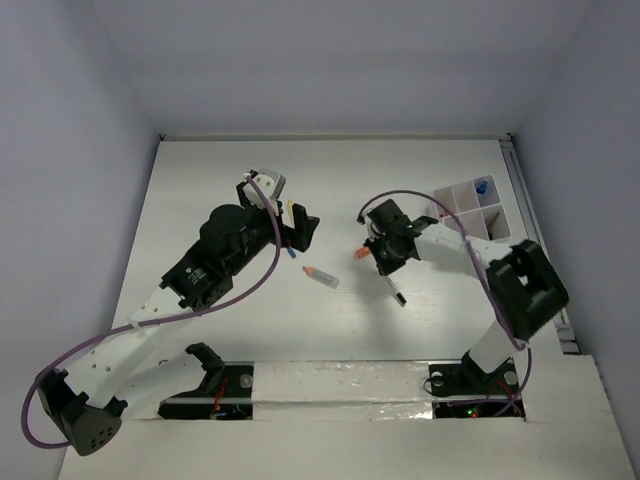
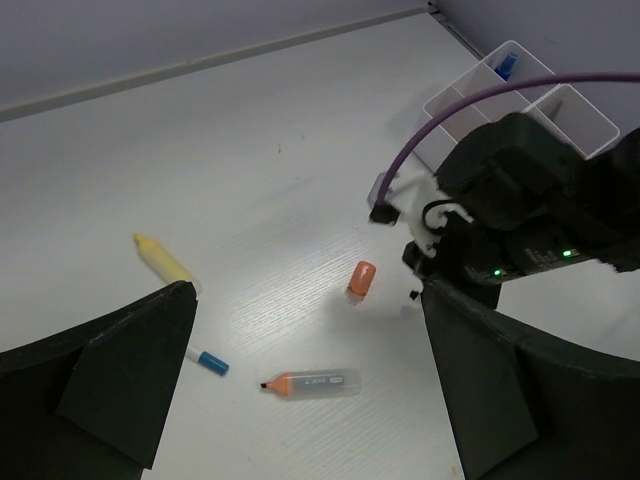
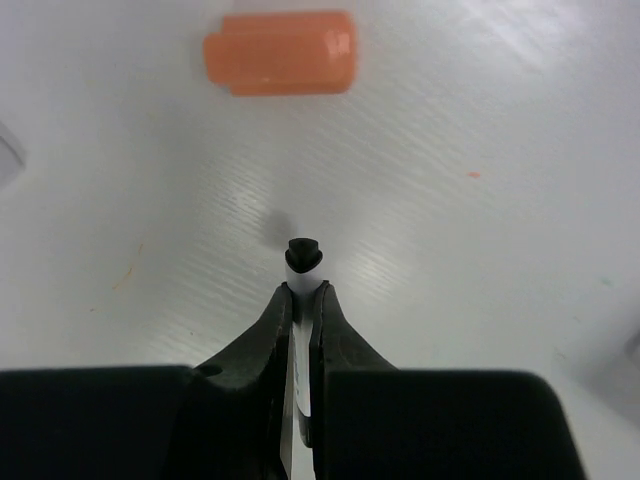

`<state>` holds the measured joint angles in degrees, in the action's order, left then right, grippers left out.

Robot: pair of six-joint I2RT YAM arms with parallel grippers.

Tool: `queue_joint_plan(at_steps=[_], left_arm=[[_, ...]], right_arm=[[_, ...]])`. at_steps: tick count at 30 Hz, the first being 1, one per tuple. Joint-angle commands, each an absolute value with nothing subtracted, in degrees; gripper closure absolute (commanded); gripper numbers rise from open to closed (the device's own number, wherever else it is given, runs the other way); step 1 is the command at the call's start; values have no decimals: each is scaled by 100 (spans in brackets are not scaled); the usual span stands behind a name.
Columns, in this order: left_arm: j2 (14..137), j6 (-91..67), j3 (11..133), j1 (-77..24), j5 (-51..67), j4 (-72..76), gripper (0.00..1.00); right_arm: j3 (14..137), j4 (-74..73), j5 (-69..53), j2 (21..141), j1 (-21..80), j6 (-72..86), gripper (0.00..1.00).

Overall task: Sort the stationery into containers
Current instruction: Pick up the pen from the center of the board, then place the pen in the storage box.

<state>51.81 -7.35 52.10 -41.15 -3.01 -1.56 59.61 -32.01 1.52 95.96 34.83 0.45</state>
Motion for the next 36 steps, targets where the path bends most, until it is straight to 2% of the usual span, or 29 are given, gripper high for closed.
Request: queue_joint_plan(at_steps=[1, 3, 7, 9, 14, 23, 33, 34, 35, 36], left_arm=[[5054, -712, 5238, -4104, -220, 9, 5], [5036, -721, 5238, -4104, -202, 9, 5], [5036, -729, 5238, -4104, -158, 18, 5], [5036, -747, 5238, -4104, -123, 26, 6], [5036, -747, 5229, -4104, -114, 18, 6], [5045, -738, 5229, -4104, -123, 26, 6], [5019, -747, 5212, -4104, -141, 26, 5], [5019, -747, 5212, -4104, -141, 26, 5], [5010, -747, 5212, -4104, -141, 35, 5], [5018, -747, 5212, -4104, -141, 26, 5]], right_arm=[[5863, -2137, 816, 8291, 3104, 588, 100], [5696, -1733, 1070, 7589, 2656, 833, 100], [5573, -1354, 2098, 7024, 2259, 932, 100], [5511, -1047, 2705, 6926, 2032, 975, 100], [5099, 172, 3303, 6820, 1618, 669, 100], [4606, 1290, 3410, 7146, 1512, -509, 100], [4597, 905, 3164, 7585, 1459, -308, 100], [4544, 940, 3138, 7533, 1459, -290, 97], [4466, 975, 3059, 7437, 1459, -290, 80], [4482, 941, 3050, 7409, 1459, -299, 71]])
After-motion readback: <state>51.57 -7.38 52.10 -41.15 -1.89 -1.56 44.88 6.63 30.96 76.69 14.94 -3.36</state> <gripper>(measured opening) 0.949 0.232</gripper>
